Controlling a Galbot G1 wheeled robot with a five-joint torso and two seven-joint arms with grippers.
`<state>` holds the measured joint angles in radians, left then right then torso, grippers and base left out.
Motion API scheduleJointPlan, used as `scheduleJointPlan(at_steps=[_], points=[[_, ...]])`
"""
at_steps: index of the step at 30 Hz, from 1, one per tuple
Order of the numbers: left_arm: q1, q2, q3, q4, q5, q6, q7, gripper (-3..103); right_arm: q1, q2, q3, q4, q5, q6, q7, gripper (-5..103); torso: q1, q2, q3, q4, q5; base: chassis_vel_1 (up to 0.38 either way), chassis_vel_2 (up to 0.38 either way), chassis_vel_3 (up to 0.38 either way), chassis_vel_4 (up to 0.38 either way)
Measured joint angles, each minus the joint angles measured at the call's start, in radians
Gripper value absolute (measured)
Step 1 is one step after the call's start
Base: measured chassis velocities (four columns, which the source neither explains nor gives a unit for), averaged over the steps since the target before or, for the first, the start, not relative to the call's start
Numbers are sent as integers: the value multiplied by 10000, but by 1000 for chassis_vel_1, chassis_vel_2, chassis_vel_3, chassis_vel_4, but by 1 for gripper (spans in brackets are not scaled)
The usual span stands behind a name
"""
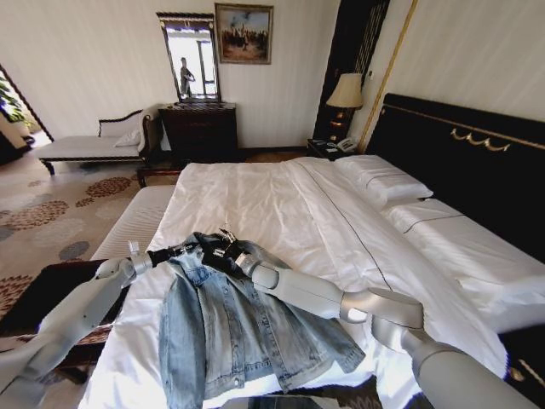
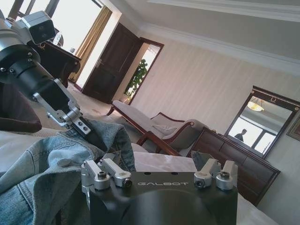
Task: Pick up the clothes from the bed and hang them on the clothes hanger.
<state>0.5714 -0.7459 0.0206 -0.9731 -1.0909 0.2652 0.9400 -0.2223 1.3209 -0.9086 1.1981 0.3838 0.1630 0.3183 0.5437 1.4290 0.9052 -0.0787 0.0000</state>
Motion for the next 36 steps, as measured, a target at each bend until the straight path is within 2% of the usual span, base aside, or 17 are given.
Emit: scheduleJointPlan(at_steps=[2, 5, 9, 12, 14, 17, 18, 21, 24, 26, 28, 30, 31, 32, 33, 34, 36], points=[[244, 98, -60, -179, -2, -13, -76, 3, 7, -23, 7, 3, 4, -44, 29, 91, 0, 0, 0, 3, -2, 0, 0, 0, 0], [476, 209, -131, -290, -2, -87, -260, 3, -3, -74, 32, 26, 52, -133, 80, 99, 0, 1, 0, 3, 0, 0, 0, 0, 0], [737, 246, -231, -290, 16, -222, -467, 2, -59, -136, 38, 42, 314, -345, 132, 100, 0, 1, 0, 2, -1, 0, 0, 0, 0], [1090, 23, -952, -387, 136, -285, -868, 17, -141, -167, 61, 43, 601, -594, 185, 100, 0, 0, 0, 4, -1, 0, 0, 0, 0], [1159, -16, -1105, -464, 100, -286, -981, 17, -143, -177, 61, 44, 651, -653, 191, 100, 0, 0, 1, 3, -1, 0, 0, 0, 0], [1690, 15, -1929, -1184, -268, -258, -1424, 33, -83, -279, 6, 67, 746, -1027, 192, 100, 0, 0, 0, -1, 0, 0, 0, 0, 0], [1690, 15, -1929, -1184, -268, -258, -1424, 33, -83, -279, 6, 67, 746, -1027, 192, 100, 0, 0, 0, -1, 0, 0, 0, 0, 0], [2765, 200, -3030, -2167, -542, -193, -1840, 49, 53, -318, -147, 64, 1046, -1487, 160, 100, 1, 1, 0, 0, 1, 0, 0, 0, 0], [3576, 331, -3603, -2793, -612, -185, -2025, 55, 81, -261, -203, -57, 1246, -1612, 134, 100, 0, 0, 0, 6, 1, 0, 0, 0, 0], [4081, 411, -3856, -3146, -496, -234, -2084, 66, 81, -188, -209, -200, 1332, -1642, 152, 100, -2, 1, 0, 7, 0, 0, 0, 0, 0], [4368, 457, -4004, -3363, -420, -279, -2130, 66, 87, -154, -213, -293, 1364, -1651, 160, 100, -2, 1, 0, 7, 0, 0, 0, 0, 0], [5151, 493, -4503, -4065, -167, -504, -2846, 82, 154, -128, -251, -390, 1490, -1831, 185, 100, -2, 1, -1, 0, 0, 0, 0, 0, 0], [5497, 454, -4758, -4367, 97, -603, -3305, 82, 192, -121, -260, -387, 1677, -1980, 237, 100, -1, 1, -1, -1, 1, 0, 0, 0, 0], [5497, 454, -4758, -4367, 97, -603, -3305, 82, 192, -121, -260, -387, 1677, -1980, 237, 100, -1, 1, -1, -1, 1, 0, 0, 0, 0], [5725, 426, -4903, -4544, 280, -656, -3532, 88, 205, -118, -260, -382, 1769, -2047, 264, 100, -1, 0, 0, -1, 1, 0, 0, 0, 0], [6350, 398, -5209, -4912, 762, -889, -4060, 93, 244, -116, -261, -337, 2065, -2229, 306, 100, 0, 0, 1, -1, 0, 0, 0, 0, 0], [6683, 398, -5343, -5064, 940, -1015, -4276, 97, 265, -126, -285, -307, 2182, -2320, 306, 100, 0, 1, 1, -1, 0, 0, 0, 0, 0]])
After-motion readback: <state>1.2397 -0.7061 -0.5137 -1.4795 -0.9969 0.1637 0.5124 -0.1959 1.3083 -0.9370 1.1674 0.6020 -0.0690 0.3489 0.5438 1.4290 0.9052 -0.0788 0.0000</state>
